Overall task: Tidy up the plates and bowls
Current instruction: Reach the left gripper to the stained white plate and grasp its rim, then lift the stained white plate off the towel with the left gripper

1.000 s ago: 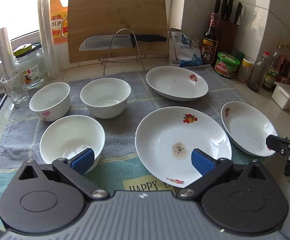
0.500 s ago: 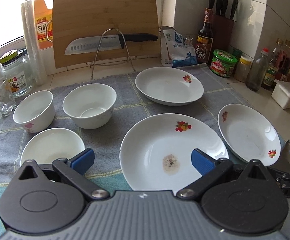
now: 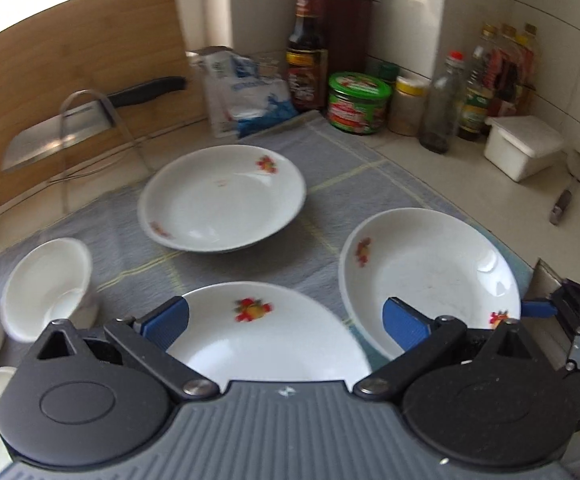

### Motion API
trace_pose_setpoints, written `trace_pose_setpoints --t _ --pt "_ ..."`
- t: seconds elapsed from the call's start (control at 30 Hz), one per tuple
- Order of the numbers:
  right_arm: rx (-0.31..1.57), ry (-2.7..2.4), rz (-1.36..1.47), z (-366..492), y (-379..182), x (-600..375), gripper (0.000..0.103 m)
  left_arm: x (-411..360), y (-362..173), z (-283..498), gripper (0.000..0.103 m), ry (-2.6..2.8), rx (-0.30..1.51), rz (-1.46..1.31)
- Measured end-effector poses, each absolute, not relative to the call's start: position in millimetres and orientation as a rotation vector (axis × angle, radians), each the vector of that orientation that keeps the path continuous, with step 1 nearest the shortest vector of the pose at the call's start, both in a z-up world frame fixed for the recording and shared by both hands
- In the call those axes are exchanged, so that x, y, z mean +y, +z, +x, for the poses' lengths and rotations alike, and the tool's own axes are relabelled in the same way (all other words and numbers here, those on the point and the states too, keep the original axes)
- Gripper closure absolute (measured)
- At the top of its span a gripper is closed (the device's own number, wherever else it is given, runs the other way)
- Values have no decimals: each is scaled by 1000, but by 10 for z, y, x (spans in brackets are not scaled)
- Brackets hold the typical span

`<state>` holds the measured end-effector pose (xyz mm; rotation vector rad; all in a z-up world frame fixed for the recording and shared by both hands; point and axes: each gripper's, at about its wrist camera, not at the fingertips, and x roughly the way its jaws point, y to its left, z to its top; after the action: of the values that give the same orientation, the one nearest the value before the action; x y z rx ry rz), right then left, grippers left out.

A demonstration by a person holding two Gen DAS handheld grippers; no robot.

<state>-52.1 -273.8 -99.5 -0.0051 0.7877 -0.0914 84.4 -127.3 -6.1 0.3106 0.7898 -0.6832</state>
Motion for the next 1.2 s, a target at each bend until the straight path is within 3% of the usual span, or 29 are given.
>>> trace_pose_setpoints --t 0.77,1.2 --pt "694 34 -59 -501 -1107 -2968 0 -2520 -441 1344 3 -1078 957 518" --pt "697 39 -59 -499 -1106 -2960 0 -2784 -569 1640 18 -1225 1128 625"
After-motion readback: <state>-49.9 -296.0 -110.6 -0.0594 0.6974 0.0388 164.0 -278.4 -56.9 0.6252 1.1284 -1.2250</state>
